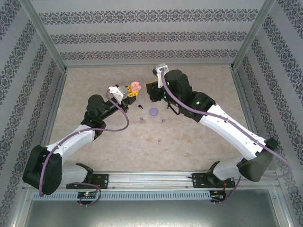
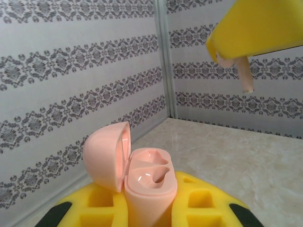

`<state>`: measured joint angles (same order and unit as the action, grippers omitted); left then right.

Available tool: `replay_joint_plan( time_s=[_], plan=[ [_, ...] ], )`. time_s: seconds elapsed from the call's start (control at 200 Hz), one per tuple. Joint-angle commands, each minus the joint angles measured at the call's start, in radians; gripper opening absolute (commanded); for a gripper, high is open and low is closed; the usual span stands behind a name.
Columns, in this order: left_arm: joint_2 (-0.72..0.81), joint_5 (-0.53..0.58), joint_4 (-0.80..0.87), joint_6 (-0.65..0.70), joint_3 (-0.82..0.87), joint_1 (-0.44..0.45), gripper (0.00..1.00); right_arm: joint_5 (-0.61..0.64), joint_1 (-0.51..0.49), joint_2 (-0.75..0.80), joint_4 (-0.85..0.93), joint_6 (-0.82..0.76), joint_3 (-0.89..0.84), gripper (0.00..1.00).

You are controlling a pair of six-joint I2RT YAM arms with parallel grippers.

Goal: Insert the wireless bluetooth earbuds into the charging case

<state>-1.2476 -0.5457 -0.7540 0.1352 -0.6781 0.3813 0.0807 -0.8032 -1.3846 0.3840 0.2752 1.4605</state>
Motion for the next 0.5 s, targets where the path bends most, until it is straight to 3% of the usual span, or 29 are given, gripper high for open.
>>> replay_joint_plan(
  time_s=[0.0, 0.495],
  plan=[
    [-0.010, -0.055, 0.033, 0.050, -0.036, 0.019, 0.00, -0.002, -0.030, 0.019, -0.137, -0.077, -0.048, 0.15],
    [-0.007, -0.106, 0.038, 0.031, -0.058, 0.036, 0.00, -0.030, -0.041, 0.001, -0.236, -0.037, -0.092, 0.15]
  ],
)
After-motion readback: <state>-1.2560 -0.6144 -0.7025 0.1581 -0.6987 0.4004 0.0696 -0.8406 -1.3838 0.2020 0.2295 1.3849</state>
